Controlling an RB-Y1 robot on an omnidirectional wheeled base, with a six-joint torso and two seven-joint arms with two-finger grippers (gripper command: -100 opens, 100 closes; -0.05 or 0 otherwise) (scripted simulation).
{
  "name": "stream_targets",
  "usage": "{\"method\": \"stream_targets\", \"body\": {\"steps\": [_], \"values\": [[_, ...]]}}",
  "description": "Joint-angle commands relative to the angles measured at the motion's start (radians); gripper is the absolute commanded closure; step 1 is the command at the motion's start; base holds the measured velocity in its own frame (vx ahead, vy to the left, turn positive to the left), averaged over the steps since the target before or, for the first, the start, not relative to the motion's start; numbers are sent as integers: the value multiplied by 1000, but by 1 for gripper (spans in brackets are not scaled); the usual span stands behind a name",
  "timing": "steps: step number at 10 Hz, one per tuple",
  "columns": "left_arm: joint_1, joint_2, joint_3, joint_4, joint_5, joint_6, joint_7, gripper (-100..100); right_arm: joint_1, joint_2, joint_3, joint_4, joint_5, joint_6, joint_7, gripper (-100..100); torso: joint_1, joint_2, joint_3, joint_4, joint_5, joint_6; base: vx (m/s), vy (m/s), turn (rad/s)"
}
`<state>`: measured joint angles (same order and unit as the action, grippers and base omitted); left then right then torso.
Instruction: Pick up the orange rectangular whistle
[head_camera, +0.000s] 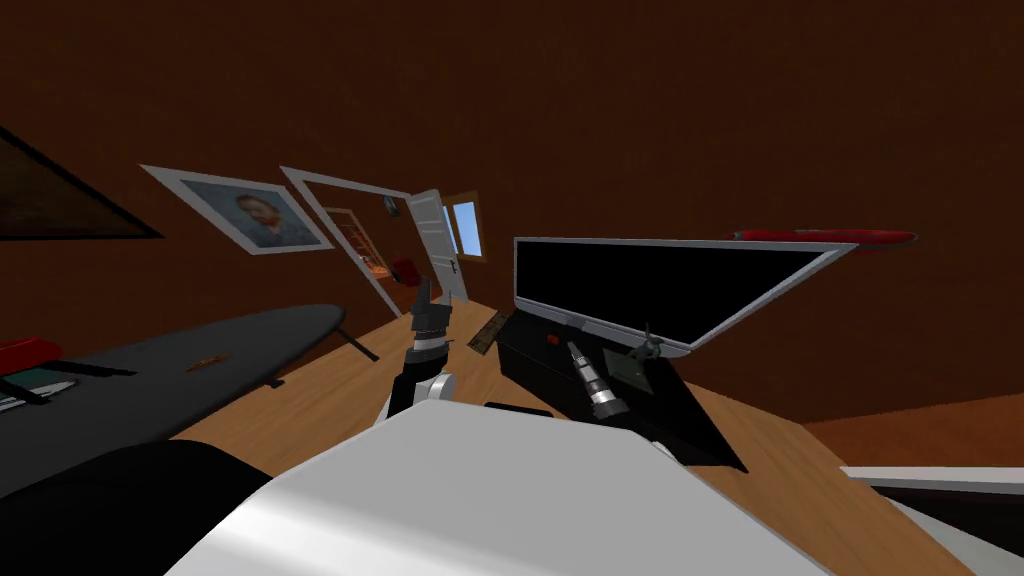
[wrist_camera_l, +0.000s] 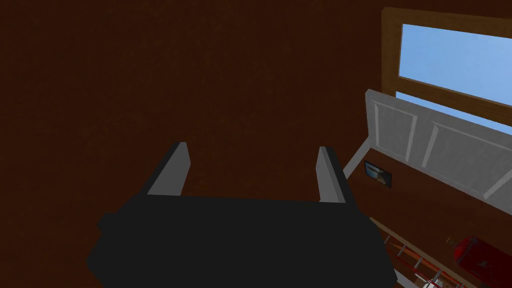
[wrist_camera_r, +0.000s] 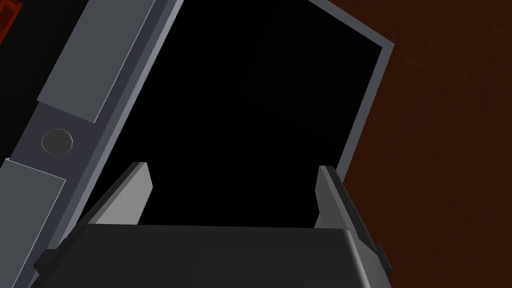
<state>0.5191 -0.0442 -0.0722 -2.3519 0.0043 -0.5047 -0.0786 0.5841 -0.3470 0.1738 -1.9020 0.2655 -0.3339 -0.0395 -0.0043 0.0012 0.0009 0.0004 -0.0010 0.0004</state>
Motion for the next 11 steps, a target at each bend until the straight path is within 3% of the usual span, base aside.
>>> {"method": "stream_targets", "body": {"steps": [1, 2, 5, 10, 11], "values": [[0, 0, 0, 0, 0, 0, 0, 0, 7, -38, 12, 39, 23, 31, 1, -100, 0, 0, 0, 0, 0, 0, -34, -36, 384], [0, 0, 0, 0, 0, 0, 0, 0, 10, -64, 26, 79, 45, 55, 6, -100, 0, -1, -1, 0, 0, 0, -47, -49, 410], [0, 0, 0, 0, 0, 0, 0, 0, 12, -91, 40, 120, 68, 79, 11, -100, 0, -2, -1, 0, 0, 0, -32, -24, 339], [0, 0, 0, 0, 0, 0, 0, 0, 20, -200, 101, 280, 160, 173, 30, -100, 0, -3, -2, -1, 0, 0, -26, -16, 397], [0, 0, 0, 0, 0, 0, 0, 0, 20, -200, 101, 287, 160, 173, 30, -100, 0, -3, -2, -1, 0, 0, -11, -13, 309]]}}
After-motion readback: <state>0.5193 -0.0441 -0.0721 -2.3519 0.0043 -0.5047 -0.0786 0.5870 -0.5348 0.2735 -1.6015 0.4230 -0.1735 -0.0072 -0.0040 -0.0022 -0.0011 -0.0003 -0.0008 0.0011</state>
